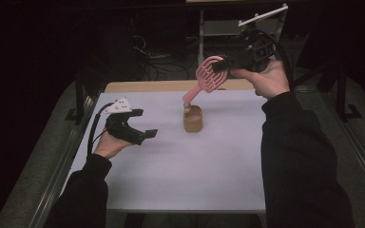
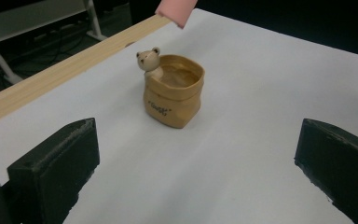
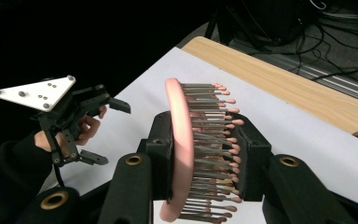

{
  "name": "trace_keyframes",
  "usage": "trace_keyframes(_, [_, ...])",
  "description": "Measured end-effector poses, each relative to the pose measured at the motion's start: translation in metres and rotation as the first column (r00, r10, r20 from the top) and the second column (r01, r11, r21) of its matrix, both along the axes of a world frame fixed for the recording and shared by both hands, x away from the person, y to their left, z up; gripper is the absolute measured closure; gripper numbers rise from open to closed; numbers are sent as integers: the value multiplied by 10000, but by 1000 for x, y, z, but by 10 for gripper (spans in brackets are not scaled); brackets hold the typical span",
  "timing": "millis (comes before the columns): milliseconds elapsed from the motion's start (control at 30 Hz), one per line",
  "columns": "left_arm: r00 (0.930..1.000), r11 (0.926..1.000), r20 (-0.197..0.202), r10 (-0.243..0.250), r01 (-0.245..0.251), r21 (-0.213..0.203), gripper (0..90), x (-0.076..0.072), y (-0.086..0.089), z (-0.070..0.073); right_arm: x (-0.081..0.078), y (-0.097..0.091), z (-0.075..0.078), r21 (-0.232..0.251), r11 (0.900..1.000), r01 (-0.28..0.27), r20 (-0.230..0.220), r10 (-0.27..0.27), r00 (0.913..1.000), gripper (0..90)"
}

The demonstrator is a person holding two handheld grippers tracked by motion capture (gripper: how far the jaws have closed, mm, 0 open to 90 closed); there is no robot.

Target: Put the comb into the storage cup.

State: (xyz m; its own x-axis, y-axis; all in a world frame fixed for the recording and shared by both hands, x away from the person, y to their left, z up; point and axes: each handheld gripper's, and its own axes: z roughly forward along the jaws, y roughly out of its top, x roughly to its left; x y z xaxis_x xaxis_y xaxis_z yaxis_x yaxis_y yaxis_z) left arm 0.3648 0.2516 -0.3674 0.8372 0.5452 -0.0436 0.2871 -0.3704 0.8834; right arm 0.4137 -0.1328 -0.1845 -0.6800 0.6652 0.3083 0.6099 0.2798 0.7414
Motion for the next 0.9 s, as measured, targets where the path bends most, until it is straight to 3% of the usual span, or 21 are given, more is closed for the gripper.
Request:
trace_keyframes(167, [9998,9997,-117,174,-176,-154,0,1,11,-7,3,-5,-1,32,9998,221,-56,-221,9997,631])
trace_keyframes(900, [9974,9964,93,710,-705,-475,0,-9,45,-25,8,-23,-3,27,9973,731,-180,-730,9972,631])
